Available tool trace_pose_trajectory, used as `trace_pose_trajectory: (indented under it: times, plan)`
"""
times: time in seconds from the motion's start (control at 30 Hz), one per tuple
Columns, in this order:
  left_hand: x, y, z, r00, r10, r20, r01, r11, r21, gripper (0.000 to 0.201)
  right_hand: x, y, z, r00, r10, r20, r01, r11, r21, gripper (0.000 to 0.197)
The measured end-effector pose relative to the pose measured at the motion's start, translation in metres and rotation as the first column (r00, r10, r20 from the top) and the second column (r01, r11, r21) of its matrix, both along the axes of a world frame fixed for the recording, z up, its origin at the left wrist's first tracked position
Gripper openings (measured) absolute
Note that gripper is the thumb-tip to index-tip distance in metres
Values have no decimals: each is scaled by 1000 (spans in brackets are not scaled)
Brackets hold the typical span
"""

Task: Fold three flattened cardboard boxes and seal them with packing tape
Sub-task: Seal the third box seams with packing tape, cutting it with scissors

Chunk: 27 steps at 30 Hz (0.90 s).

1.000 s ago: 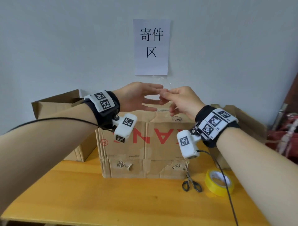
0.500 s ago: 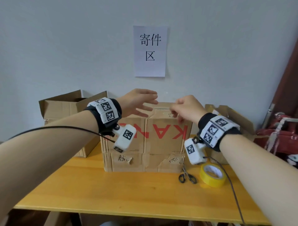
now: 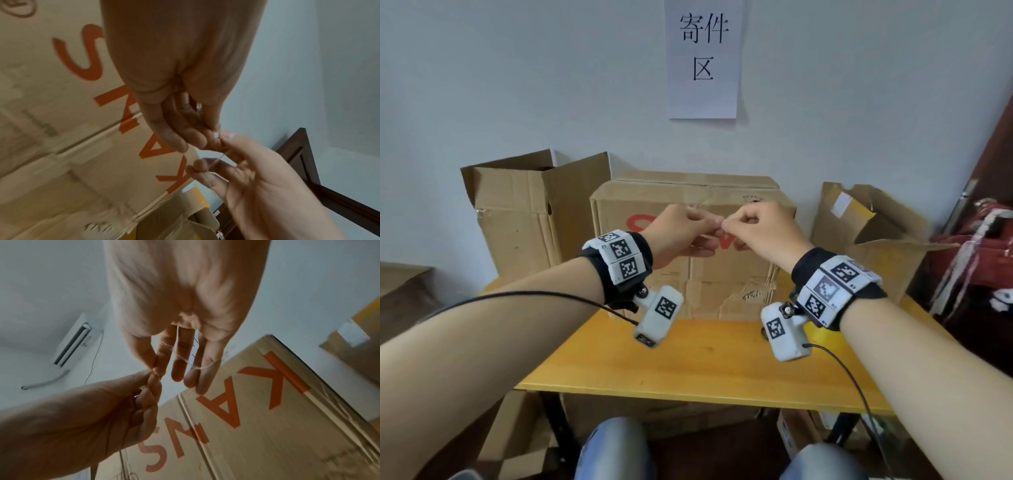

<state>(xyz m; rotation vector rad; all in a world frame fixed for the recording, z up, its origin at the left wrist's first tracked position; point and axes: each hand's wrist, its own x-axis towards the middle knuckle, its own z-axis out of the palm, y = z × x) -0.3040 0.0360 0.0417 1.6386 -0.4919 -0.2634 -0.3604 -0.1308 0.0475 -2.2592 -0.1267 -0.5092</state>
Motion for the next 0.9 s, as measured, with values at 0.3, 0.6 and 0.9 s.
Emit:
trace_pose_trajectory:
  times: [0.3,0.6,0.9]
  plan:
    - [0,0,-32,1000,-7,-16,8,997,76,29,10,-9,-41,998,-20,65,29,988,-150,21]
    - [7,1,-57,987,-90,-130,90,996,-9,18,11,-20,-68,999,-25,-27,31,970,243,42]
    - [26,7,-59,977,-52,-208,-39,910,-413,9,8,-35,-90,976,201,-80,-56,593,803,20]
